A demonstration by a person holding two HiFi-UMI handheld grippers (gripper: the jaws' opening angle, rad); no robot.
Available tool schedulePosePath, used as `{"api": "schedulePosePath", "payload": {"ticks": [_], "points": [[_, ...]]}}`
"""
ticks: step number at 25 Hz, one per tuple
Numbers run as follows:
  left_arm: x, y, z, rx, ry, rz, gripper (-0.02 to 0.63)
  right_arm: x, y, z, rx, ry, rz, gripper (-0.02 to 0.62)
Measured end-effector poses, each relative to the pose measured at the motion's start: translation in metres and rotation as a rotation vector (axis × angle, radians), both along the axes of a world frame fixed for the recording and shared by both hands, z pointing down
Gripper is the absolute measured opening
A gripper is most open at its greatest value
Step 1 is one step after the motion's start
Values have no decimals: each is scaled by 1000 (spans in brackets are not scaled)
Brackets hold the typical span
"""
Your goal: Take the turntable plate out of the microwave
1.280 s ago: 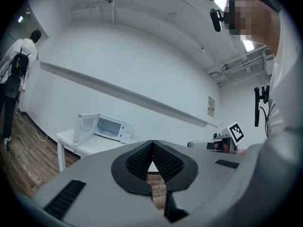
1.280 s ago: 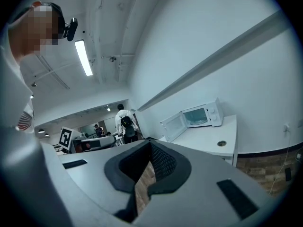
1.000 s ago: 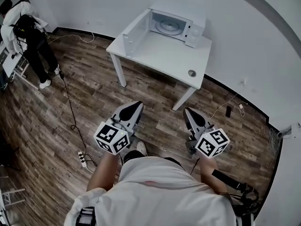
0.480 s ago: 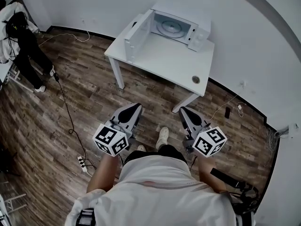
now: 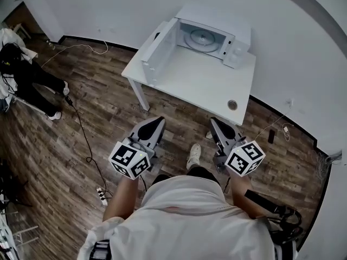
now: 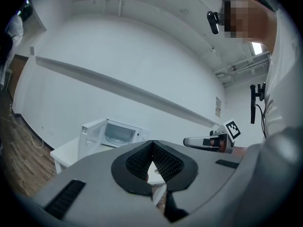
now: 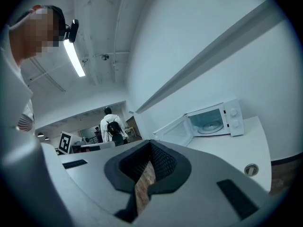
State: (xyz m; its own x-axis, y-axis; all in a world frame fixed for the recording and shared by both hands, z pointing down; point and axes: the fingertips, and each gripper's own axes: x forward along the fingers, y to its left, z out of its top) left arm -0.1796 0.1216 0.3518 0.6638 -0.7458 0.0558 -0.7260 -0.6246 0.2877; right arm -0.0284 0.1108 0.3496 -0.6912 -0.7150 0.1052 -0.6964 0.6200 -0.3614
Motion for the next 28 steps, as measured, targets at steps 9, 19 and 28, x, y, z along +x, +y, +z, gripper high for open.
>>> {"api": "schedulePosePath", "payload": {"ticks": [9, 19, 28], "points": [[60, -107, -4, -13, -24, -5, 11, 56, -109, -1, -7, -33, -9, 2], [132, -228, -1, -27, -74, -42, 11, 118, -235, 9, -20, -57, -58, 2], [167, -277, 8, -44, -139, 37, 11, 128, -265, 22, -59, -81, -73, 2]]}}
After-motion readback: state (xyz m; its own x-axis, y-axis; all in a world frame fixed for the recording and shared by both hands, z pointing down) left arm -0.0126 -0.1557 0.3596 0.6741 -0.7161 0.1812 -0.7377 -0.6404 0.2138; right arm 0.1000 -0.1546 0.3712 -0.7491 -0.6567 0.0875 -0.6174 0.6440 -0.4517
